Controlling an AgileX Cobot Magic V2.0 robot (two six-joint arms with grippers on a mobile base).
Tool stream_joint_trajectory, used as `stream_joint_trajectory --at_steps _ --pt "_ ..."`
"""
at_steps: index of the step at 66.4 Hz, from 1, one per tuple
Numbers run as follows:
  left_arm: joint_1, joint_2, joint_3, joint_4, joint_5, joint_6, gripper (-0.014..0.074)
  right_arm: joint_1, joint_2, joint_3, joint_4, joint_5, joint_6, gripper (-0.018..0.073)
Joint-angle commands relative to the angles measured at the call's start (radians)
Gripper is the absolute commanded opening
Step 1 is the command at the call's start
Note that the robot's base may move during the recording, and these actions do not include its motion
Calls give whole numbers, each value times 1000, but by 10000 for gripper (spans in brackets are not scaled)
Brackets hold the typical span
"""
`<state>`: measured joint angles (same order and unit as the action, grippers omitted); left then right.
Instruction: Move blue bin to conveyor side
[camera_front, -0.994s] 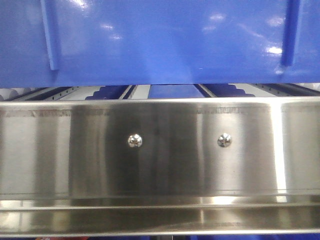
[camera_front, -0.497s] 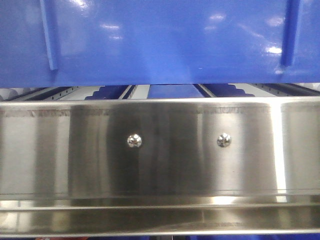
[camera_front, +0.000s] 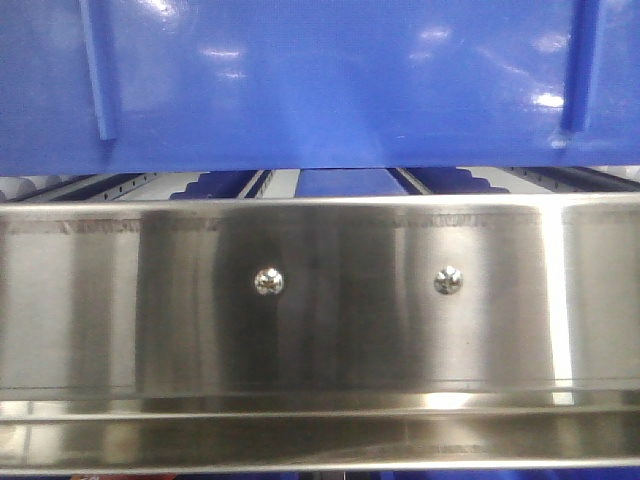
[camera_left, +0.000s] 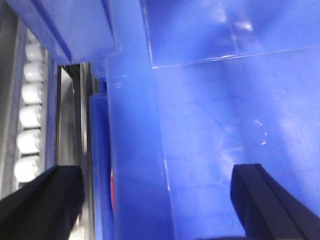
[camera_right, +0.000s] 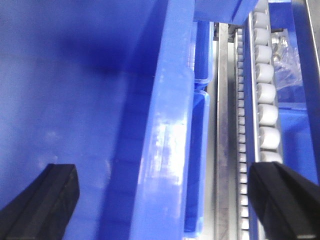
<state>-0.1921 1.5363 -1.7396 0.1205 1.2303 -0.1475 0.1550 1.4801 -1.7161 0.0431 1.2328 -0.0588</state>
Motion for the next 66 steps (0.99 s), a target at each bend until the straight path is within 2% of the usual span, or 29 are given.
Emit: stream_joint_trajectory --at_steps 1,66 --pt "-5 6 -2 -2 -9 -15 498 2 0 -12 -5 -12 7 570" --pt "-5 17 -1 -2 -9 -21 498 2 64 -10 -5 -12 20 570"
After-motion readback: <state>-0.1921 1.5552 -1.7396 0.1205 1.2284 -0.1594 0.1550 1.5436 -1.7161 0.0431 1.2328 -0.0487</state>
